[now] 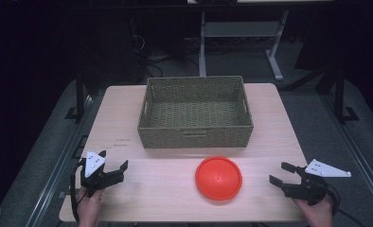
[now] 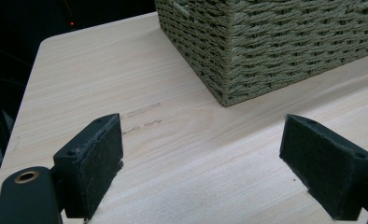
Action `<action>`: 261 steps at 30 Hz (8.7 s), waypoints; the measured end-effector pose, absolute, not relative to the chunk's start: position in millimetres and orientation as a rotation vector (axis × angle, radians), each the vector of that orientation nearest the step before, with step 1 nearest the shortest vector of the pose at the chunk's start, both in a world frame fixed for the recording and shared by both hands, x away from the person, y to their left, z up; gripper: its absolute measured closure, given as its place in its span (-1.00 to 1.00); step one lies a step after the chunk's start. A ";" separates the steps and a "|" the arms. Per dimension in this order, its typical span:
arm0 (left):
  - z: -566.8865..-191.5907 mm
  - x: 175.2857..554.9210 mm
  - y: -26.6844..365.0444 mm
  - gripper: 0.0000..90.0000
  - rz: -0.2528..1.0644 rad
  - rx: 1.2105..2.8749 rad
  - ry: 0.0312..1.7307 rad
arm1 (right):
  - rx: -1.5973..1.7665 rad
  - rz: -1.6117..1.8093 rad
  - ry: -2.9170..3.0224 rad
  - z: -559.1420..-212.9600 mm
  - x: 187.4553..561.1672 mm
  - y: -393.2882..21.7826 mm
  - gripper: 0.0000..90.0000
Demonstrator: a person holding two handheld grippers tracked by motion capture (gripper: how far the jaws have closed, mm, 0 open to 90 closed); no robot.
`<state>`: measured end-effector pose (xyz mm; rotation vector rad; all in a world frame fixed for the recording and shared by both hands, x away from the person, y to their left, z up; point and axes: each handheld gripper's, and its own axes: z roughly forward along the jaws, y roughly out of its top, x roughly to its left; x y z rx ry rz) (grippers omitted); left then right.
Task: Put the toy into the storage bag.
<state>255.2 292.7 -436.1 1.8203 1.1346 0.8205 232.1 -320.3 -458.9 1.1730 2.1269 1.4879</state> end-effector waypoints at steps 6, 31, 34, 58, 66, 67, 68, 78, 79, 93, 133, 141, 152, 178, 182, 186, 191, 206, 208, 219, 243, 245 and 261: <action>-438.0 258.5 287.6 -0.72 0.802 1.835 1.117 | 1.187 1.496 2.146 -457.4 232.1 -318.7 -0.54; -437.7 257.4 285.4 -0.71 0.808 1.858 1.087 | 1.002 1.365 2.495 -411.4 269.7 -244.2 -0.51; -438.4 258.8 285.6 -0.72 0.803 1.854 1.095 | 1.020 1.335 2.523 -413.1 277.0 -238.0 -0.50; -436.8 256.9 285.5 -0.71 0.809 1.840 1.084 | 1.164 1.122 2.711 -436.4 314.7 -204.2 -0.17; -437.0 257.5 285.8 -0.71 0.806 1.842 1.087 | 1.188 1.061 2.747 -442.5 318.7 -206.0 0.00; -437.0 257.5 285.8 -0.71 0.806 1.842 1.087 | 1.188 1.061 2.747 -442.5 318.7 -206.0 0.00; -437.2 258.0 285.1 -0.71 0.807 1.841 1.091 | 1.187 1.041 2.770 -445.0 319.3 -205.6 0.04; -437.2 258.0 285.1 -0.71 0.805 1.848 1.085 | 1.211 1.033 2.803 -453.6 320.6 -204.5 0.24; -437.2 258.0 285.1 -0.71 0.805 1.848 1.085 | 1.211 1.033 2.803 -453.6 320.6 -204.5 0.24; -436.6 257.7 286.3 -0.72 0.809 1.842 1.090 | 1.214 1.046 2.788 -448.4 322.4 -205.0 0.62; -435.3 255.5 286.6 -0.71 0.818 1.832 1.086 | 1.109 1.184 2.672 -354.9 312.8 -203.1 0.83; -435.0 255.1 288.2 -0.72 0.823 1.829 1.087 | 1.087 1.176 2.648 -331.3 317.5 -203.2 0.83; -435.6 255.9 286.6 -0.71 0.819 1.827 1.084 | 1.076 1.174 2.619 -304.5 321.9 -206.7 0.83; -435.3 255.3 287.2 -0.72 0.818 1.829 1.084 | 1.031 1.172 2.588 -247.8 344.2 -194.2 0.83; -435.3 255.1 287.2 -0.72 0.818 1.823 1.082 | 1.038 1.155 2.584 -242.0 349.5 -192.7 0.83; -435.3 254.9 287.3 -0.72 0.817 1.824 1.084 | 1.041 1.153 2.576 -237.8 353.9 -191.5 0.83; -435.2 255.2 287.4 -0.72 0.817 1.829 1.082 | 1.035 1.145 2.574 -231.0 359.7 -187.7 0.83; -435.1 254.7 287.7 -0.71 0.816 1.813 1.090 | 1.058 1.123 2.566 -222.0 380.6 -179.6 0.83; -434.7 254.5 288.2 -0.71 0.818 1.826 1.085 | 1.061 1.109 2.564 -221.8 384.3 -178.6 0.83; -434.9 254.8 287.8 -0.72 0.814 1.828 1.080 | 1.093 1.072 2.550 -218.5 401.9 -174.2 0.83; -434.6 255.6 287.0 -0.72 0.816 1.812 1.085 | 1.209 1.030 2.523 -231.6 444.6 -173.8 0.83; -434.5 255.4 287.0 -0.72 0.817 1.813 1.086 | 1.219 1.028 2.524 -233.6 448.1 -173.4 0.83; -434.6 254.2 286.0 -0.71 0.817 1.820 1.081 | 1.282 1.027 2.503 -250.4 466.1 -174.0 0.83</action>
